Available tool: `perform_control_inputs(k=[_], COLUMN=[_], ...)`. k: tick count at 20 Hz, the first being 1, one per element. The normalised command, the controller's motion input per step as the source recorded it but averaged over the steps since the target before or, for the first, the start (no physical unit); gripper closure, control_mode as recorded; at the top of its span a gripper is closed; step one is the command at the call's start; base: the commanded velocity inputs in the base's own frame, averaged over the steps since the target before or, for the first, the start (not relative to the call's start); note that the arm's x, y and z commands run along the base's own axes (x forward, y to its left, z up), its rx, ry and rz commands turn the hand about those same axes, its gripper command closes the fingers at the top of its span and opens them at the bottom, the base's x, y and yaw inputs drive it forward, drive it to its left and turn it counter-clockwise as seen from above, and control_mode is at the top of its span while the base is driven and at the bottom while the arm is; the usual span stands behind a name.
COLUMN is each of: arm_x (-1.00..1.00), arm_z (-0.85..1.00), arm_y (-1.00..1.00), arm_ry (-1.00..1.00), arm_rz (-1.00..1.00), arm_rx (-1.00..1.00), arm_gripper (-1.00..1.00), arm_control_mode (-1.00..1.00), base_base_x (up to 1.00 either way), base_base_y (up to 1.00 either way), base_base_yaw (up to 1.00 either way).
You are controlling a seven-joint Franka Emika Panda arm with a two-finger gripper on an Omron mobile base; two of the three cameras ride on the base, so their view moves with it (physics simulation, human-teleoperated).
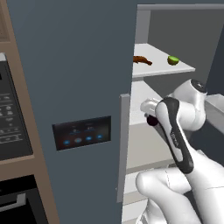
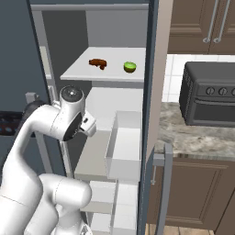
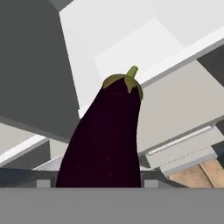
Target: Open the fridge, remove the kiwi, eggplant, and chicken drumstick, and place them on any counter.
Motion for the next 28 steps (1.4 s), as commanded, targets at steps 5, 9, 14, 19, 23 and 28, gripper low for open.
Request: perform_control_inputs(k=[5,9,14,19,23,28], arm_x=[-0.81,-0.46,0.00,-0.03,-0.32,-0.29], arm_z=[0.53,0.24,0.00,-0.14,0.01,0.26], arm_y=[0.00,0.00,0.00,0.00,0.00,0.00], arm_ry=[0.14,0.11,0.02,0.02,-0.02,0.00], arm_rz=[0.00,0.00,0.00,0.02,0.00,0.00], arm_rx=[-0.04,-0.06,-0.12,-0.20,-0.15,-0.02], arm_gripper=[1.00,1.00,1.00,1.00,1.00,1.00], arm_control_mode=[-1.00,-1.00,-1.00,-1.00,-1.00,-1.00], base_base_x=[0.00,0.00,0.00,0.00,0.00,0.00], base_base_y=[0.00,0.00,0.00,0.00,0.00,0.00], base_base_yaw=[0.00,0.00,0.00,0.00,0.00,0.00])
